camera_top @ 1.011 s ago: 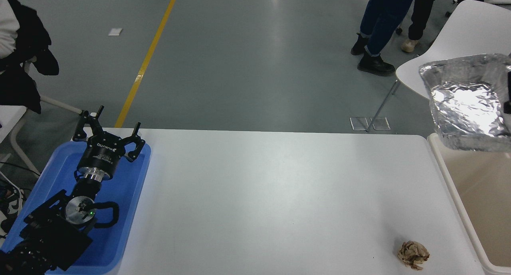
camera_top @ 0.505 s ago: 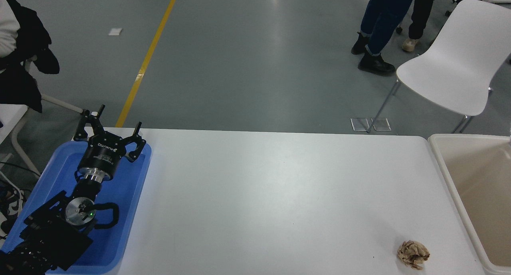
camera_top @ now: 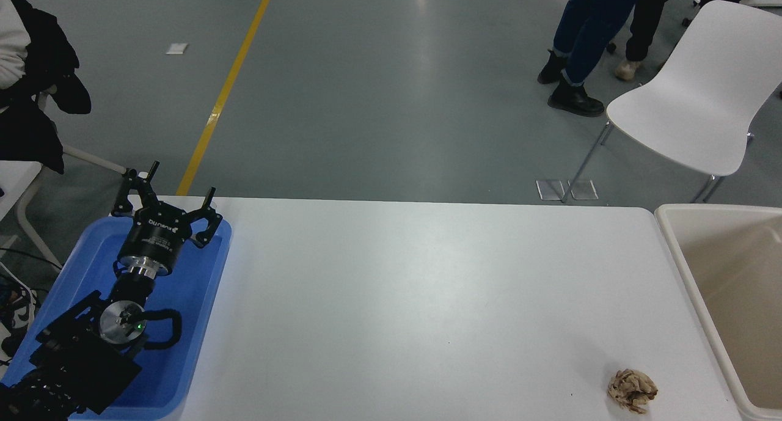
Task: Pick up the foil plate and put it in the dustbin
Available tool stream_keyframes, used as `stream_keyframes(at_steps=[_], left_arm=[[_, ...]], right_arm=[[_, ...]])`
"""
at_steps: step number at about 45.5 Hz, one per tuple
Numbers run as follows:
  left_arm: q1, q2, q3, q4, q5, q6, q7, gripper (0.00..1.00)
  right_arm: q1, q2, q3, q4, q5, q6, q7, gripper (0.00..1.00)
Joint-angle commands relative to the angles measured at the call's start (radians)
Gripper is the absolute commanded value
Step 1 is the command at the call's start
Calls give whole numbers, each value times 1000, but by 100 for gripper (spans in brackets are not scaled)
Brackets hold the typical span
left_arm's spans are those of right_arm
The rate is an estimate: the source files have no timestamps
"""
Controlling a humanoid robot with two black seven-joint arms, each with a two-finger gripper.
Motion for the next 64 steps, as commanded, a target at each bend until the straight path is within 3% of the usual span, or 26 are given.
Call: stream_keyframes(at_steps=[1,8,13,29,40,41,42,43,45,47,52,61,64], left_arm=[[2,0,0,0,0,0,-2,100],[2,0,0,0,-2,0,-2,100],[2,0,0,0,0,0,-2,100],[2,0,0,0,-2,0,-3,100],[2,0,0,0,-2,0,-3,100],[2,0,0,0,-2,0,-3,100],[2,0,0,0,-2,0,-3,100],[2,0,0,0,-2,0,-3,100],[2,0,0,0,-2,0,-3,100],[2,0,0,0,-2,0,-3,100],[2,0,0,0,0,0,-3,100],[2,0,0,0,0,0,-3,100],[2,0,0,0,-2,0,-3,100]], right_arm=[[-312,136,117,-174,9,-244,0,0],[-427,189,119,-171,13,-575,0,0],[-458,209,122,-172,13,-693,0,0],[-547,288,193,-246,26,-911,-1,0],[-570,303,196,-247,27,-931,-11,0],[-570,303,199,-247,27,-934,-11,5],[-570,303,208,-249,27,-942,-11,34],[-570,301,209,-249,27,-951,-11,46],[-564,297,216,-249,27,-963,-9,64],[-564,295,220,-249,27,-979,-9,73],[-563,295,228,-249,27,-1000,-9,83],[-556,294,228,-247,27,-1000,-11,86],[-556,295,228,-247,27,-1000,-9,91]])
